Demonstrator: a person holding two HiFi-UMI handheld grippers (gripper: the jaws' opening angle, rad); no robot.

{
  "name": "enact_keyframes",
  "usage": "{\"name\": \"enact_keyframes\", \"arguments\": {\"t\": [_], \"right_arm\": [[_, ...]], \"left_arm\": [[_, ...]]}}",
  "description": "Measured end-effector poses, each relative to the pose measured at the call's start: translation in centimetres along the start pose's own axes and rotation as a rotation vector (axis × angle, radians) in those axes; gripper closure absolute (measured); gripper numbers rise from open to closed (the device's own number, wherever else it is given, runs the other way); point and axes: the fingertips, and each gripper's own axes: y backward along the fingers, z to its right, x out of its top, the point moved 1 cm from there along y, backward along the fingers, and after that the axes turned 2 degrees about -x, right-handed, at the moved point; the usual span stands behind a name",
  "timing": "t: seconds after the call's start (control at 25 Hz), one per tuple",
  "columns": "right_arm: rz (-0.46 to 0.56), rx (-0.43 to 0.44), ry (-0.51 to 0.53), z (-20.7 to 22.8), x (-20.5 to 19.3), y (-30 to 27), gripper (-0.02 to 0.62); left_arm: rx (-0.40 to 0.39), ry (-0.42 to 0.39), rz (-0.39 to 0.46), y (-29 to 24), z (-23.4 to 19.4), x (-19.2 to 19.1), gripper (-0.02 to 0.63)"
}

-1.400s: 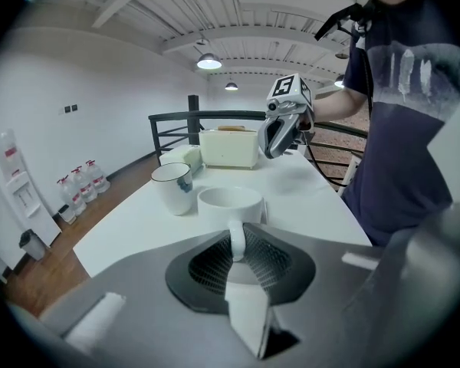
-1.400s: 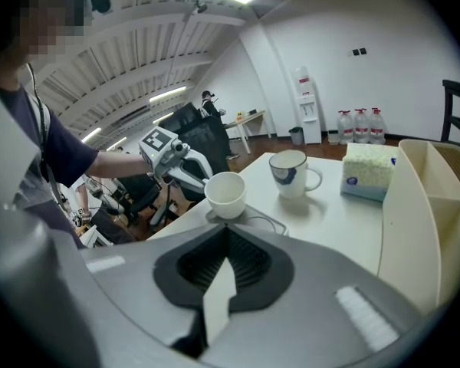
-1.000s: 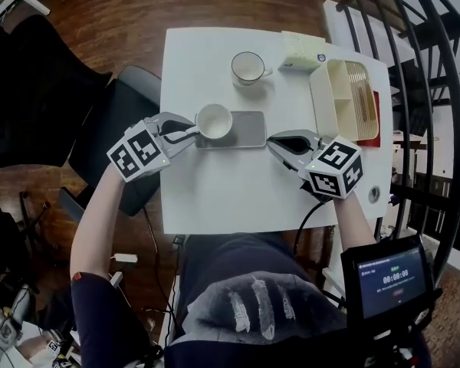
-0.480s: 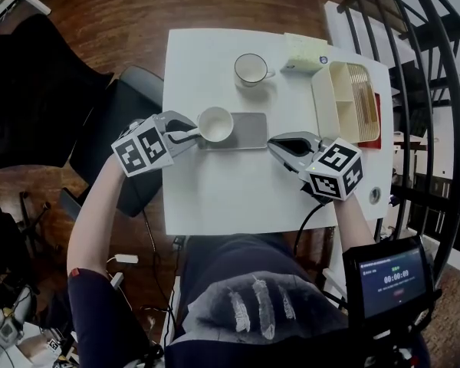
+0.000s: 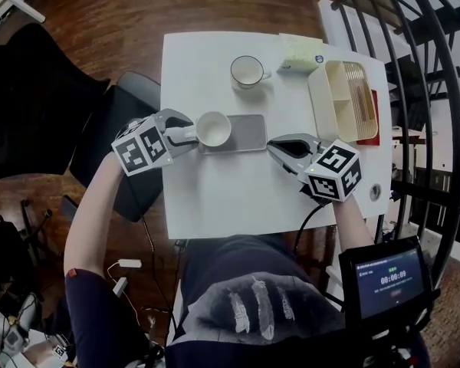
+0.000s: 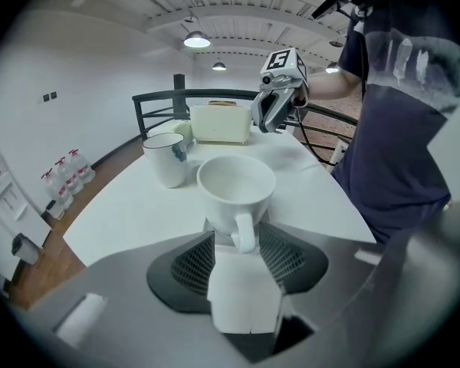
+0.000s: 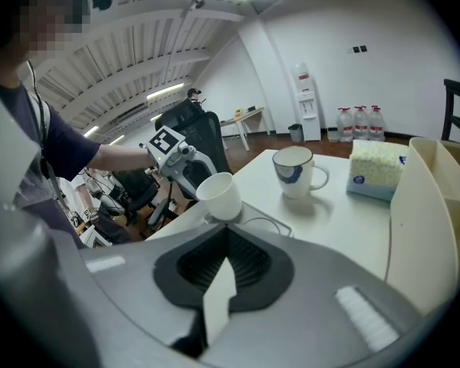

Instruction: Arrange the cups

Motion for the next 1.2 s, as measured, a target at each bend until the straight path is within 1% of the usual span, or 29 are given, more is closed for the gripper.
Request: {"name": "enact_keyframes", "arguments": {"t": [0.08, 0.16, 0.28, 0.36, 0.44, 0.56, 0.64, 0.68, 0.72, 0.8, 0.96, 1.2], "right_arm": [[0.0, -0.004, 0.005, 0.0, 0.1, -0.1, 0.591], [0.003, -0.008, 0.008, 0.0, 0.3, -0.1, 0.591], [0.013, -0.012, 0.005, 0.0, 0.7, 0.0, 0.591], [0.019, -0.019, 0.002, 0.2, 0.8, 0.1, 0.591], [0.026, -0.025, 0.0, 0.3, 0.9, 0.2, 0.591], [0.042, -0.03, 0.0, 0.5, 1.4, 0.1, 0.591], [0.055, -0.031, 0.002, 0.5, 1.8, 0.1, 0.591], [0.06, -0.031, 0.004, 0.6, 2.1, 0.1, 0.591], [0.064, -0.031, 0.005, 0.6, 2.3, 0.1, 0.591], [0.072, -0.032, 0.004, 0.6, 2.6, 0.3, 0.591], [0.089, -0.041, -0.006, 1.0, 2.8, 0.8, 0.591], [0.113, -0.039, -0.017, 1.7, 2.7, 1.4, 0.591]], "left_arm": [[0.012, 0.025, 0.023, 0.8, -0.5, 0.2, 0.401], [0.025, 0.075, 0.083, 2.6, -1.1, 0.8, 0.373], [0.052, 0.162, 0.222, 6.6, -1.7, 2.0, 0.373], [0.08, 0.203, 0.317, 8.9, -2.6, 3.0, 0.373], [0.107, 0.222, 0.386, 10.3, -3.7, 4.0, 0.373], [0.133, 0.225, 0.47, 10.9, -5.0, 5.7, 0.383], [0.146, 0.221, 0.54, 10.9, -5.5, 7.4, 0.47], [0.152, 0.217, 0.577, 11.0, -5.6, 8.2, 0.554], [0.158, 0.211, 0.606, 11.0, -5.6, 9.1, 0.603], [0.155, 0.2, 0.627, 10.8, -5.7, 10.3, 0.603], [0.122, 0.192, 0.613, 9.9, -5.5, 11.5, 0.604], [0.121, 0.181, 0.583, 9.0, -4.9, 12.4, 0.606]]}}
